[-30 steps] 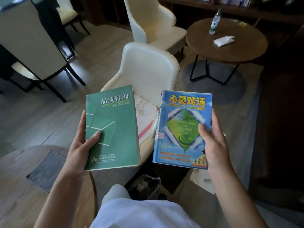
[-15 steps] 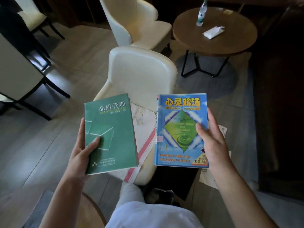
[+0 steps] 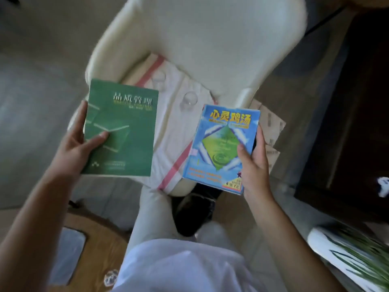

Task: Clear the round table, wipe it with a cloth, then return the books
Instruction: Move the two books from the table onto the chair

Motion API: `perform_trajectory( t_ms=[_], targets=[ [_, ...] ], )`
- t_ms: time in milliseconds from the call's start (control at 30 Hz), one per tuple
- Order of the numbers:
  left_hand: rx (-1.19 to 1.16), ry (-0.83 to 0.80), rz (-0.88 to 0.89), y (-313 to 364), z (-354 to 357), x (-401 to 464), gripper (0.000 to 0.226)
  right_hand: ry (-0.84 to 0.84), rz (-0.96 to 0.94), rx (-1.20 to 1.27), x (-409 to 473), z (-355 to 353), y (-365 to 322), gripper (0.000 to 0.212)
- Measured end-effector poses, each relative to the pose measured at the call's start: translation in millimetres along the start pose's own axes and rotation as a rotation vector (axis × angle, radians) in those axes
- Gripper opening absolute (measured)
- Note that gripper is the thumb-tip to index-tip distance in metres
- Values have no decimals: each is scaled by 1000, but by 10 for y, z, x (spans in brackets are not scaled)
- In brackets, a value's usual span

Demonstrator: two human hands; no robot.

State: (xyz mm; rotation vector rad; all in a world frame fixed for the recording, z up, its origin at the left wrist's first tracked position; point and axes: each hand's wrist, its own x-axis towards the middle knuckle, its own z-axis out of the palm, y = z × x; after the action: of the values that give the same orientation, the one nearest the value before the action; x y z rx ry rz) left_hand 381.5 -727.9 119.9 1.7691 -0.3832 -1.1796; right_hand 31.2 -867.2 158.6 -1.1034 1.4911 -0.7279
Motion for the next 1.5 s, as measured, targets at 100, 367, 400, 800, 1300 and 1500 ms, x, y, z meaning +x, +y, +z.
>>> perform_trajectory(
  t_ms=[100,367,400,800,1300,1500],
  targets=[
    [82,-21,-72,-287,-80,459,79,-11,68,-18,293,232,396,63],
    [259,-30,-171,-1019,34,1601,77,-56,135,-268,869,1139,1636,65],
    [272,-50,-163,-1039,73,1664,77,-52,149,-291,891,1191,1669,64],
    [558,-201,-73,-1577,236,2643,79,26,241,-315,1530,1835,2393,69],
    [1119,-97,60,-2006,271,2872,68,-166,177,-756,1671,1809,2932,88],
    [1254,-65,81,-2131,383,2789,83,-255,123,-1044,1716,1817,2984,97]
  ],
)
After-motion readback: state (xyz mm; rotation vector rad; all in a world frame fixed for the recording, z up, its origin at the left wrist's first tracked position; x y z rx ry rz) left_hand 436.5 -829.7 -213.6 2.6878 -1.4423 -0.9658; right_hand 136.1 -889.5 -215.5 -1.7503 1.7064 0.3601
